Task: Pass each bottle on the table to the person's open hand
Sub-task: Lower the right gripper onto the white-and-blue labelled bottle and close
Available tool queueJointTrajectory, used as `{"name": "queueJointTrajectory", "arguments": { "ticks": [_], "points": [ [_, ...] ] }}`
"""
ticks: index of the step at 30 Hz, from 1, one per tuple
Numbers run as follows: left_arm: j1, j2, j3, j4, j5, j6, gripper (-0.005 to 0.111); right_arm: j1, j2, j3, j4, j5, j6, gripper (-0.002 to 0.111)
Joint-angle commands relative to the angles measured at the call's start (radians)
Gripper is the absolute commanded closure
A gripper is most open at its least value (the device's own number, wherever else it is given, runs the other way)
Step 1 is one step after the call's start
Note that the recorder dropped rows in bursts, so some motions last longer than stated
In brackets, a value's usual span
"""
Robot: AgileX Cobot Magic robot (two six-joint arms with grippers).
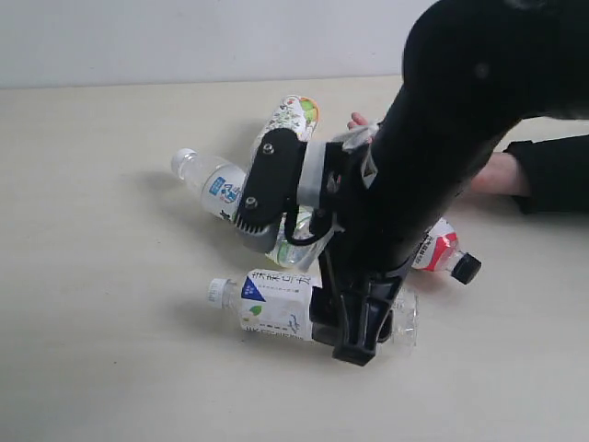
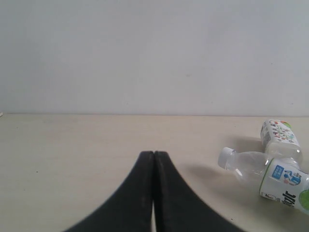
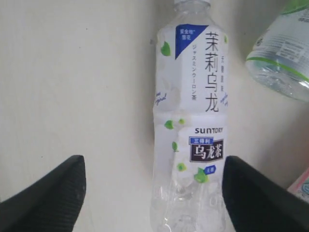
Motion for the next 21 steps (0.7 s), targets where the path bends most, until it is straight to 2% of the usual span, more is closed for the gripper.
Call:
{"name": "queueJointTrajectory", "arguments": {
  "ticks": [1, 5, 11, 21],
  "points": [
    [0.001, -0.007, 0.003, 0.005, 0.002, 0.002, 0.107, 0.029, 0.051, -0.008, -0.08, -0.042, 0.04, 0.031],
    [0.001, -0.007, 0.003, 0.005, 0.002, 0.002, 0.107, 0.029, 0.103, -0.008, -0.154, -0.079, 0.117, 0.03],
    [0.001, -0.007, 0.003, 0.005, 0.002, 0.002, 0.107, 0.029, 0.173, -0.009, -0.207, -0.126, 0.148, 0.022],
    [0.001, -0.007, 0.003, 0.005, 0.002, 0.002, 0.107, 0.029, 0.282, -0.009, -0.231, -0.189, 0.15, 0.023]
  ]
}}
